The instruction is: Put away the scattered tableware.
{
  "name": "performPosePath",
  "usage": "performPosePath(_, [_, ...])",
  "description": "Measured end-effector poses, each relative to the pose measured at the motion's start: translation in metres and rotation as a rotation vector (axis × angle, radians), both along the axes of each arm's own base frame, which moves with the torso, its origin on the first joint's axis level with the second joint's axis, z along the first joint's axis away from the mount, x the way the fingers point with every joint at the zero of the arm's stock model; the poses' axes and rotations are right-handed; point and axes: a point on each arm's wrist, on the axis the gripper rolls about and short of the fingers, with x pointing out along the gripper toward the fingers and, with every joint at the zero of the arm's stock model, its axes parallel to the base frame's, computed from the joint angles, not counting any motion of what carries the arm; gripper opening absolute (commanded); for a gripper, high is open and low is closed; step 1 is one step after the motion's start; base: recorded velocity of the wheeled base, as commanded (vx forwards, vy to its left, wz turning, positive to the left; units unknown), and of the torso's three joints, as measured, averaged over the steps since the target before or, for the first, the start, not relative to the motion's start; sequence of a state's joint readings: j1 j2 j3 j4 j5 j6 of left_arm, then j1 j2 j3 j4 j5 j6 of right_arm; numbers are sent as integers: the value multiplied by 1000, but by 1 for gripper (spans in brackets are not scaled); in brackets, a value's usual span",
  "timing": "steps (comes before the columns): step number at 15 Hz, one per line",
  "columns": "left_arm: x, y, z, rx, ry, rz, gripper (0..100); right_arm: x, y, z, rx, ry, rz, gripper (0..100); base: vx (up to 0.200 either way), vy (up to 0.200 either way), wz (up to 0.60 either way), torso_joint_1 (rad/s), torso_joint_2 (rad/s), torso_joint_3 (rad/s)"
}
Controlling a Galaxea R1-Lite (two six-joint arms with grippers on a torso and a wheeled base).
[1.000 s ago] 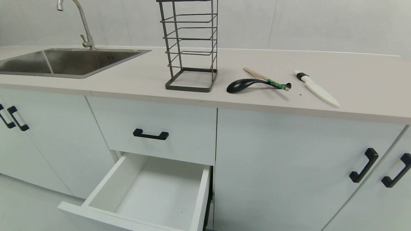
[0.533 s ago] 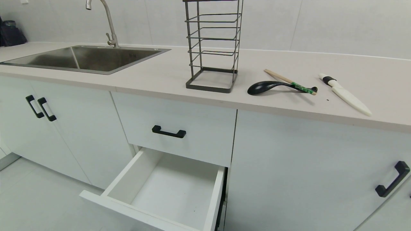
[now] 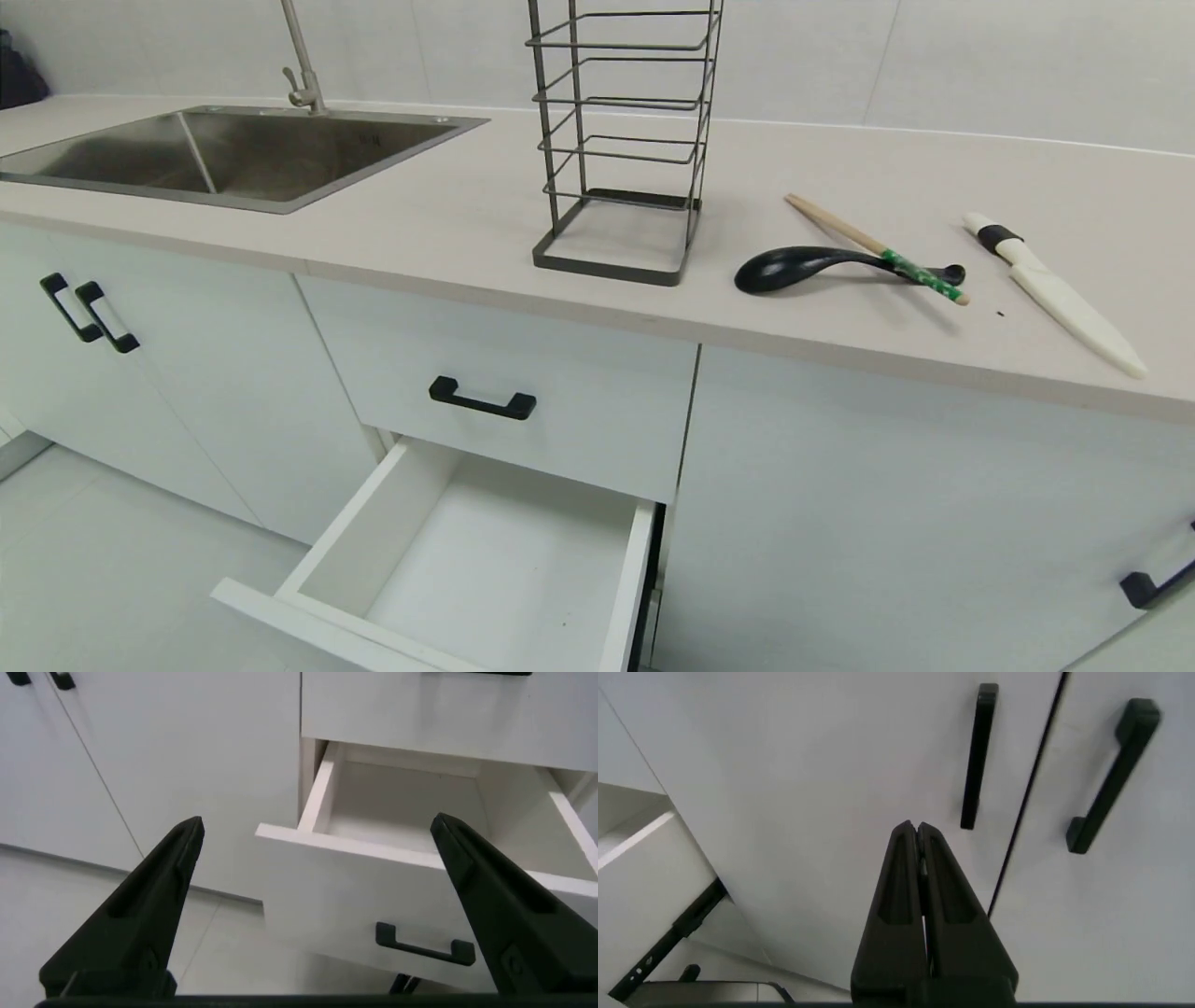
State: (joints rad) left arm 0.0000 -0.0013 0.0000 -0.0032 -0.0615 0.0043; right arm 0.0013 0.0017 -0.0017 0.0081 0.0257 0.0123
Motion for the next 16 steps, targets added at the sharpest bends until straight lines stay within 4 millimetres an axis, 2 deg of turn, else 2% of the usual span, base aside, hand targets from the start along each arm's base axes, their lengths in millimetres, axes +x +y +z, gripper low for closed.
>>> performPosePath(7, [0,0,0,-1,-1,0,100,0,0,0,0,-2,0,0,0,0,0,214,-567,-214])
performPosePath(10, [0,0,0,-1,-1,0,100,0,0,0,0,-2,0,0,0,0,0,92,-478,-217])
performPosePath(16, [0,0,0,1,0,0,100,0,0,0,0,-2,0,0,0,0,0,347,-497,-237])
